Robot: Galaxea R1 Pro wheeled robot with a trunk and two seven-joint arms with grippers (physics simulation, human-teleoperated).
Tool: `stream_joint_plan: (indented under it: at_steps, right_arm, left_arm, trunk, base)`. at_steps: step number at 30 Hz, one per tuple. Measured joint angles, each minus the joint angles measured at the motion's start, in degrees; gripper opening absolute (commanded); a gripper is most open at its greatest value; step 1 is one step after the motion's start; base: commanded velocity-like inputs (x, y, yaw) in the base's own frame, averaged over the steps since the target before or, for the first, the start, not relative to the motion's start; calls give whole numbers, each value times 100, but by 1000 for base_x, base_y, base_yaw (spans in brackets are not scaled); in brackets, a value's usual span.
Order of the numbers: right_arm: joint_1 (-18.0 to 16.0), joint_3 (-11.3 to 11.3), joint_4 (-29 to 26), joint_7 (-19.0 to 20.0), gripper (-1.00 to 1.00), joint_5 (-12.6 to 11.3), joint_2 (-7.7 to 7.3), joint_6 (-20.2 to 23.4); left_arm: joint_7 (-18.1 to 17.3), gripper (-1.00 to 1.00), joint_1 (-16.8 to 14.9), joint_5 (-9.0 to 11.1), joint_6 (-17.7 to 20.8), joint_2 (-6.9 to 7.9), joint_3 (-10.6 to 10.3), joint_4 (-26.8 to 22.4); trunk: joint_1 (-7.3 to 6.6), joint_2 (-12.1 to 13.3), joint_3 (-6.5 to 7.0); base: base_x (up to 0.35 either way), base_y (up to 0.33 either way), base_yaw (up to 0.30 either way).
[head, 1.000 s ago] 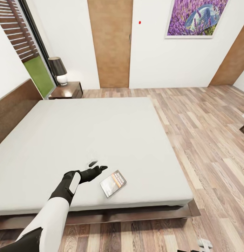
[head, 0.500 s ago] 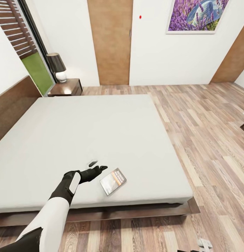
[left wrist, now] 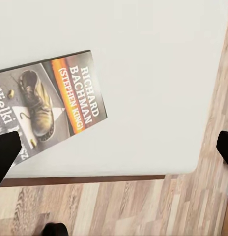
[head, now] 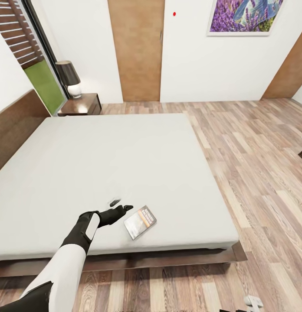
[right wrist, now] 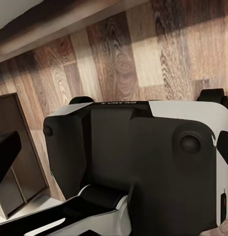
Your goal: In the bedroom, move the book from the bed onto either nightstand, and place the two sandals side by side next to the bed.
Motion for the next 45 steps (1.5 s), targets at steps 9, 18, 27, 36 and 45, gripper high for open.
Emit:
stream_joint_plan:
  at_steps: [9, 18, 27, 36, 45]
  right_arm:
    - [0, 1, 0, 0, 100, 0, 0, -4]
    - [0, 1, 0, 0, 100, 0, 0, -5]
    - [0, -1, 0, 0, 100, 0, 0, -6]
    - [0, 0, -1, 0, 100, 1, 0, -6]
    - [0, 1, 0, 0, 100, 0, 0, -7]
  left_arm:
    - [1, 100, 0, 0, -1, 0, 0, 0]
    - [0, 100, 0, 0, -2, 0, 0, 1]
    - [-2, 100, 0, 1, -1, 0, 0, 0]
    - [-4, 100, 0, 3, -13, 0, 6, 1]
    - [-5, 100, 0, 1, -16, 0, 9, 0]
  trunk:
    - [0, 0, -80]
    - [0, 0, -161]
    - [0, -1, -185]
    - [-1, -1, -185]
    - [-1, -1, -185]
  base:
    - [0, 0, 0]
    - [0, 0, 0]
    - [0, 0, 0]
    - [111, -87, 0]
    - [35, -14, 0]
